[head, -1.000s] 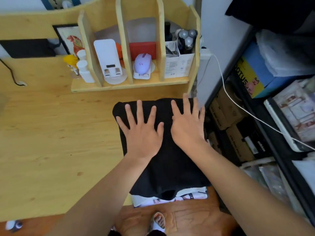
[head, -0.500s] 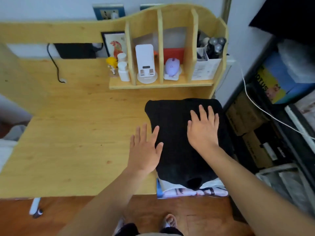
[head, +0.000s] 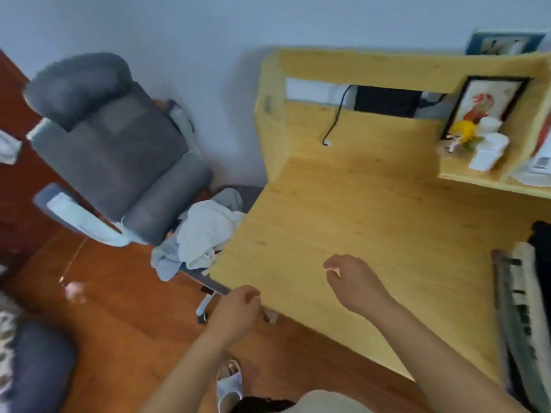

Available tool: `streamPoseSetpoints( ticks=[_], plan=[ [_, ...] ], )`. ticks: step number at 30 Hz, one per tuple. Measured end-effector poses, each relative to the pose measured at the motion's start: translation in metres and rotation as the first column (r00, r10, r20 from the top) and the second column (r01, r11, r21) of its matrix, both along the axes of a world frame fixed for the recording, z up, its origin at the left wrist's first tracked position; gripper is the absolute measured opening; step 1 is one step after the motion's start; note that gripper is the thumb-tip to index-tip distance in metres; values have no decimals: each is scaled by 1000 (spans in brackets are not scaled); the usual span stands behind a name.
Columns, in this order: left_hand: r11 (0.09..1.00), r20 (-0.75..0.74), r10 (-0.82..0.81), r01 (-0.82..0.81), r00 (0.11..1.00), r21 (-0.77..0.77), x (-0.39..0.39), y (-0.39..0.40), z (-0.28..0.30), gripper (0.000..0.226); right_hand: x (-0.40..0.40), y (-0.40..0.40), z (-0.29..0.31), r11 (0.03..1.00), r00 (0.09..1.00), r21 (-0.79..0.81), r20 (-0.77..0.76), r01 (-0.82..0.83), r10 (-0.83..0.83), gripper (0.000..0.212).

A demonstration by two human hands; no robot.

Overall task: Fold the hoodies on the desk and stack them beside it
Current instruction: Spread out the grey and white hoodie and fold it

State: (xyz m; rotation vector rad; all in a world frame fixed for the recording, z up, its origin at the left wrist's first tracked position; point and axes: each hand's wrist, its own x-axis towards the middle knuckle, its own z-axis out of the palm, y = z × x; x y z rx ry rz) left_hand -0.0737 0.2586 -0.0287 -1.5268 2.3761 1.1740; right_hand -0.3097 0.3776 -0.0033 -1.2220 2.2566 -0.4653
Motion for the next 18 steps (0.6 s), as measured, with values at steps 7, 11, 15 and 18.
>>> streamPoseSetpoints(
  ticks=[7, 11, 15, 18],
  plan=[
    [992, 66, 70, -77, 995, 105, 136, -186, -82, 19, 153, -214, -53, 997, 967, 79, 253, 23, -42, 36],
    [966, 122, 107, -133, 987, 224, 157, -263, -109, 5, 200, -272, -69, 984, 931, 154, 337, 94, -142, 41],
    [887, 108, 289, -308, 951, 345, 139, -340, -177, 46, 205, -318, -99, 945, 871, 188, 372, 269, -322, 41],
    [696, 161, 541, -547, 825, 465, 106, -374, -217, 75, 208, -342, -126, 917, 819, 215, 413, 336, -397, 35]
  ],
)
